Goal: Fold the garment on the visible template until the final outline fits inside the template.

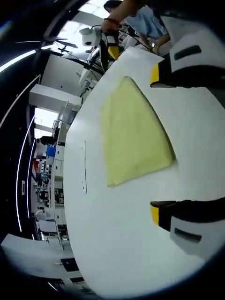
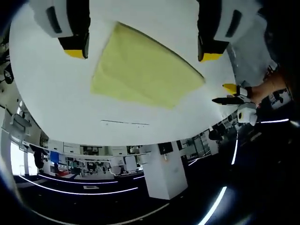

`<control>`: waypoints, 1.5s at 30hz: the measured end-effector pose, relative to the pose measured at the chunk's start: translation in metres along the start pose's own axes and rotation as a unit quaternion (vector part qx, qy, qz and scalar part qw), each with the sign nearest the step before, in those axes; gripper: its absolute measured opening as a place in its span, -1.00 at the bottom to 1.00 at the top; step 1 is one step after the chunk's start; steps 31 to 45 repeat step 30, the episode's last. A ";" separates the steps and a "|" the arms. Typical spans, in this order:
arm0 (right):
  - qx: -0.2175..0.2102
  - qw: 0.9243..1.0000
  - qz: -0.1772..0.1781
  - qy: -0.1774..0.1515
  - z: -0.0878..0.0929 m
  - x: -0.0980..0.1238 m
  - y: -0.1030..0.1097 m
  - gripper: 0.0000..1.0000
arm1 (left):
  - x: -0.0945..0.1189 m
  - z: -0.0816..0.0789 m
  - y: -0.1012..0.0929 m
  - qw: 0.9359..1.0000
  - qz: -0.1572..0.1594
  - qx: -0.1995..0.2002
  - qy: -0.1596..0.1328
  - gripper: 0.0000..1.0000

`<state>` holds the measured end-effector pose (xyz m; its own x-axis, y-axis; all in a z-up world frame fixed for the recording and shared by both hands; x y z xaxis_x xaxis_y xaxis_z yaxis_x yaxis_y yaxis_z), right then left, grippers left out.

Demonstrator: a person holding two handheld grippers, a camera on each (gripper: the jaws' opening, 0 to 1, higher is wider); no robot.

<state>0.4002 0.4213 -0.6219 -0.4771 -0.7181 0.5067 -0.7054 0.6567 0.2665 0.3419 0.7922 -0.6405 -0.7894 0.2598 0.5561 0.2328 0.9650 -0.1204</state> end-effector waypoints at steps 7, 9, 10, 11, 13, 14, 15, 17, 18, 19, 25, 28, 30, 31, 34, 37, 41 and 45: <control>0.012 1.000 0.001 0.006 -0.002 0.002 0.006 0.99 | 0.005 -0.003 0.002 0.999 -0.031 -0.029 -0.001 0.97; 0.010 1.000 0.003 0.005 -0.002 0.002 0.006 0.99 | 0.008 -0.004 0.001 0.999 -0.028 -0.028 -0.002 0.97; 0.010 1.000 0.007 0.004 -0.002 0.003 0.005 0.99 | 0.009 -0.005 0.001 0.999 -0.028 -0.026 -0.004 0.98; 0.012 1.000 0.015 0.002 -0.003 0.004 0.004 0.99 | 0.010 -0.006 0.001 0.999 -0.028 -0.024 -0.007 0.97; 0.015 1.000 0.020 0.004 -0.004 0.005 0.003 0.99 | 0.011 -0.008 0.003 0.999 -0.031 -0.020 -0.010 0.97; 0.017 1.000 0.021 0.005 -0.005 0.005 0.003 0.99 | 0.012 -0.008 0.004 0.999 -0.034 -0.018 -0.012 0.97; 0.019 1.000 0.021 0.005 -0.006 0.006 0.003 0.99 | 0.013 -0.009 0.004 0.999 -0.035 -0.018 -0.012 0.97; 0.021 1.000 0.019 0.005 -0.007 0.007 0.004 0.99 | 0.014 -0.008 0.003 0.999 -0.035 -0.018 -0.008 0.97; 0.023 1.000 0.019 0.005 -0.007 0.008 0.005 0.99 | 0.015 -0.007 0.003 0.999 -0.037 -0.018 -0.006 0.97; 0.025 1.000 0.018 0.005 -0.007 0.009 0.006 0.99 | 0.016 -0.006 0.004 0.999 -0.038 -0.018 -0.005 0.96; 0.032 0.999 0.021 0.011 -0.006 0.012 0.006 0.98 | 0.023 -0.001 0.003 0.999 -0.048 -0.021 0.004 0.95; 0.033 0.999 0.023 0.011 -0.008 0.014 0.005 0.96 | 0.024 0.000 0.002 0.999 -0.045 -0.021 0.006 0.95; 0.036 0.999 0.026 0.009 -0.009 0.016 0.006 0.96 | 0.026 0.000 0.002 0.999 -0.046 -0.021 0.005 0.95; 0.036 0.999 0.026 0.009 -0.009 0.016 0.006 0.96 | 0.026 0.000 0.002 0.999 -0.046 -0.021 0.005 0.95; 0.036 0.999 0.026 0.009 -0.009 0.016 0.006 0.96 | 0.026 0.000 0.002 0.999 -0.046 -0.021 0.005 0.95; 0.036 0.999 0.026 0.009 -0.009 0.016 0.006 0.96 | 0.026 0.000 0.002 0.999 -0.046 -0.021 0.005 0.95; 0.036 0.999 0.026 0.009 -0.009 0.016 0.006 0.96 | 0.026 0.000 0.002 0.999 -0.046 -0.021 0.005 0.95; 0.036 0.999 0.026 0.009 -0.009 0.016 0.006 0.96 | 0.026 0.000 0.002 0.999 -0.046 -0.021 0.005 0.95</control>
Point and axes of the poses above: the point that each gripper's makers call its tool centre point, and the gripper's own axes: x roughly backward along the fingers, y roughly to its left, z roughly out of its underside, the point moved 8 cm from there along x, roughly backward along the fingers, and after that the axes turned 8 degrees about -z, right-handed, at the moved point
